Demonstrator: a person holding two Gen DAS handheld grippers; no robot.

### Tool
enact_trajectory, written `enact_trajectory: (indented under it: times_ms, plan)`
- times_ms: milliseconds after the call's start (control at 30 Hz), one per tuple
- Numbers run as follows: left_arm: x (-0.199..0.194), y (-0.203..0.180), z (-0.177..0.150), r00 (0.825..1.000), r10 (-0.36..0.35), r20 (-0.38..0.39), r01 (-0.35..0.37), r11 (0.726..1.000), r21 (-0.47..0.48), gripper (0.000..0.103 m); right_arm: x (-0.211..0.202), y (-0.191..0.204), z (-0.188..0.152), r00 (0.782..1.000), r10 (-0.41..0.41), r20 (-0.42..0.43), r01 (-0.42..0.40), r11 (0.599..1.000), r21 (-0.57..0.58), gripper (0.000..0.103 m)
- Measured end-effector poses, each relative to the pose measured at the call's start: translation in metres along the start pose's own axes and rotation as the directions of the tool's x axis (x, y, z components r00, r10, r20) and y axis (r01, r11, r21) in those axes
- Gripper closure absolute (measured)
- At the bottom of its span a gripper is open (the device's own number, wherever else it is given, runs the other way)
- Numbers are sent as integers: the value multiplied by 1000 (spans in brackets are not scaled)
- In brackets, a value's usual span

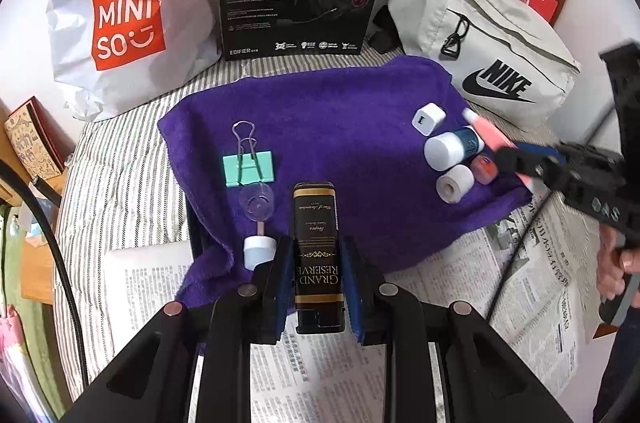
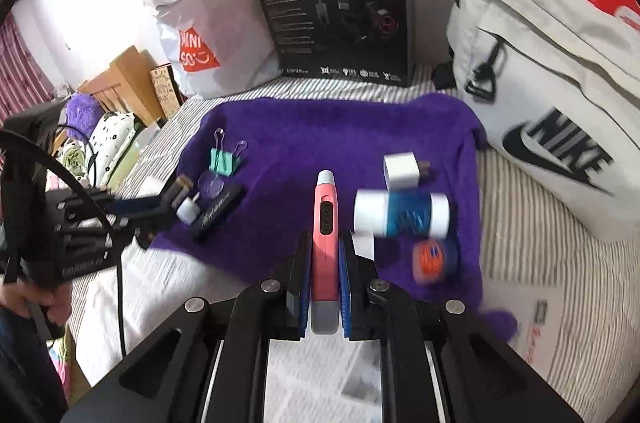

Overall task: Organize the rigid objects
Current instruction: 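Carry the box with the left tool and the pen with the right tool over the towel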

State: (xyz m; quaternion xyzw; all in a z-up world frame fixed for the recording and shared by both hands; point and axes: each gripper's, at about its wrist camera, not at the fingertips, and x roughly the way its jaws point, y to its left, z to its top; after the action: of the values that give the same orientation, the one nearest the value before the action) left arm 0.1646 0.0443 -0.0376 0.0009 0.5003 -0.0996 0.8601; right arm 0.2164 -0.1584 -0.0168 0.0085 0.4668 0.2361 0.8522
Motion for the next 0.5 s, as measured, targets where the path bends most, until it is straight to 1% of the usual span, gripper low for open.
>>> enact_trajectory:
  times_ms: [233, 400, 500]
  plan:
    - [7, 20, 5, 1000, 9, -9, -10, 1000, -18, 80, 55, 2, 36, 999, -15, -40, 16, 999, 32, 91]
    - [13, 29, 8, 1000, 8, -20, -8, 1000, -21, 80, 90, 8, 41, 994, -58, -92, 59, 998, 5, 91]
    - [16, 32, 9, 1000, 4, -22, -5, 1000, -21, 80, 102, 9, 38, 990, -81, -111, 80, 997, -12, 91]
